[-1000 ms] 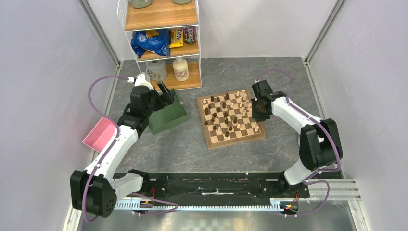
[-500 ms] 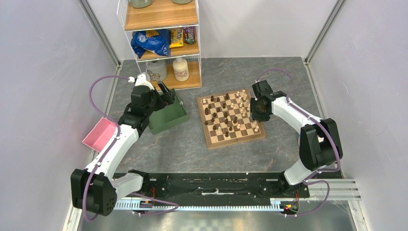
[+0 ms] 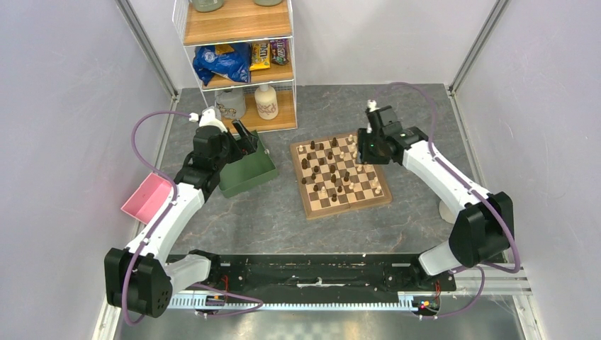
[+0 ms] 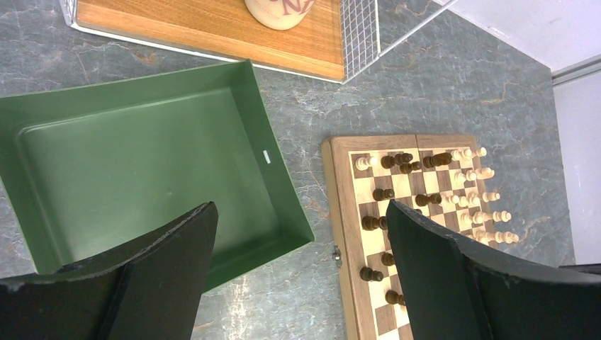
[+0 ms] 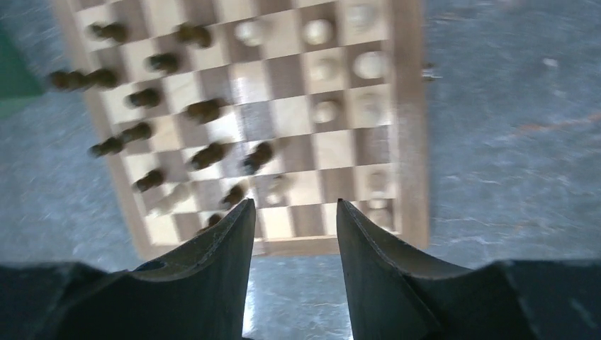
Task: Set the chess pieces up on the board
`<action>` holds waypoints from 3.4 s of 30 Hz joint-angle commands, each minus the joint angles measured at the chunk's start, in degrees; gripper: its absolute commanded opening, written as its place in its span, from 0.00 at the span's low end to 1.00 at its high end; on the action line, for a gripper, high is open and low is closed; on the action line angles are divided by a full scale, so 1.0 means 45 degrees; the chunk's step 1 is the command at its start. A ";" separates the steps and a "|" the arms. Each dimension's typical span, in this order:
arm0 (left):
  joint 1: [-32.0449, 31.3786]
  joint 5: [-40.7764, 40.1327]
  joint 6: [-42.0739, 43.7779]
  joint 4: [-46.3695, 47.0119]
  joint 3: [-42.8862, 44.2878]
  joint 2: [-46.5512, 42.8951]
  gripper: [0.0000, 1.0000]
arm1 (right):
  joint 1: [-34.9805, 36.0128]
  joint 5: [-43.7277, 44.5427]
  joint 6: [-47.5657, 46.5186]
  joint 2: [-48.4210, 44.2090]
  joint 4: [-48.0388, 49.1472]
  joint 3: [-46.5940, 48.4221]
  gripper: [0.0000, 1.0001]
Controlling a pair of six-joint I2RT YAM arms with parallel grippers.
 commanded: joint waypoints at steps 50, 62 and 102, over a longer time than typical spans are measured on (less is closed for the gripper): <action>0.0197 0.0196 -0.0008 0.0433 -0.0023 -0.0169 0.96 | 0.4933 -0.0067 0.0488 0.4380 -0.0206 0.2319 0.30; 0.0216 0.0176 0.0013 0.0389 -0.0044 -0.0192 0.96 | 0.4939 0.0275 0.0493 0.2751 -0.0523 0.2290 0.11; 0.0314 0.0249 0.0008 0.0418 -0.0071 -0.0164 0.96 | -0.0438 0.0702 -0.0337 0.1925 0.0122 -0.0037 0.11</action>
